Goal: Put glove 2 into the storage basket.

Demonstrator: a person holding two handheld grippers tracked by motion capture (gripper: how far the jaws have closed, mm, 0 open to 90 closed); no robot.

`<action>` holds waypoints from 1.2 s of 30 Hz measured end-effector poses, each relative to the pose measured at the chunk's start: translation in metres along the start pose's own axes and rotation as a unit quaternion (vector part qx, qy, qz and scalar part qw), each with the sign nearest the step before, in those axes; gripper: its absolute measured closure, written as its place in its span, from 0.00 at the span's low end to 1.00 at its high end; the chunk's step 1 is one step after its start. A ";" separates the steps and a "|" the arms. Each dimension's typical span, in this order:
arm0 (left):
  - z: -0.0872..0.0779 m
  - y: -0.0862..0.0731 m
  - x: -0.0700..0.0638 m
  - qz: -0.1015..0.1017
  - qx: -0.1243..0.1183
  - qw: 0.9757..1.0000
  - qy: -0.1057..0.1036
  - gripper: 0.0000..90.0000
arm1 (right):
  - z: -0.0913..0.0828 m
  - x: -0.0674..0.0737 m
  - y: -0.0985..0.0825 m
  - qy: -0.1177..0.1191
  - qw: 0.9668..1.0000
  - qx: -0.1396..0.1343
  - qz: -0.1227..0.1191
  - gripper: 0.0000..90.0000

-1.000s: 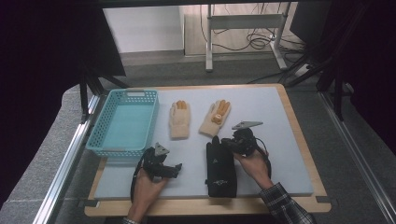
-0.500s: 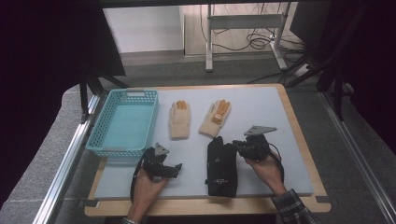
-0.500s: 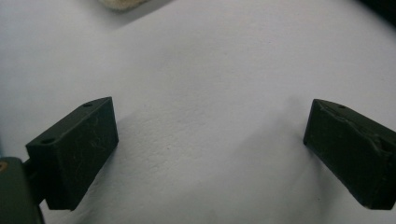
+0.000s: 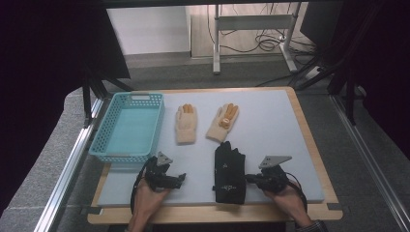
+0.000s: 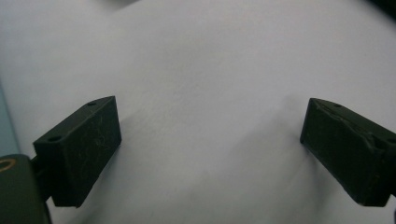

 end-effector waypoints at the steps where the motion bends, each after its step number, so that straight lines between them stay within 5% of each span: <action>1: -0.001 -0.002 0.001 -0.001 0.000 1.000 0.002 0.05 | 0.002 0.002 -0.001 0.005 1.000 0.002 -0.003 0.98; 13: -0.005 -0.010 0.008 0.019 -0.003 1.000 -0.014 0.03 | 0.039 0.033 0.013 0.035 0.999 0.003 -0.018 0.97; 23: -0.005 -0.010 0.009 0.021 -0.004 1.000 -0.016 0.03 | 0.068 0.045 0.036 0.025 0.999 -0.007 -0.024 0.96; 31: -0.004 -0.010 0.009 0.019 -0.006 1.000 -0.017 0.02 | 0.059 0.043 0.033 0.016 0.999 -0.008 -0.038 0.85; 36: -0.004 -0.010 0.009 0.019 -0.006 1.000 -0.017 0.02 | 0.037 0.022 0.029 -0.003 0.999 -0.032 -0.017 0.72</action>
Point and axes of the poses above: each handheld gripper's, and its own axes: z roughly forward along the jaws, y roughly out of its top, x roughly to its left, the point moved 1 cm from there along z, roughly forward along the jaws, and after that the axes turned 12 degrees about z, right-handed, at the moved point
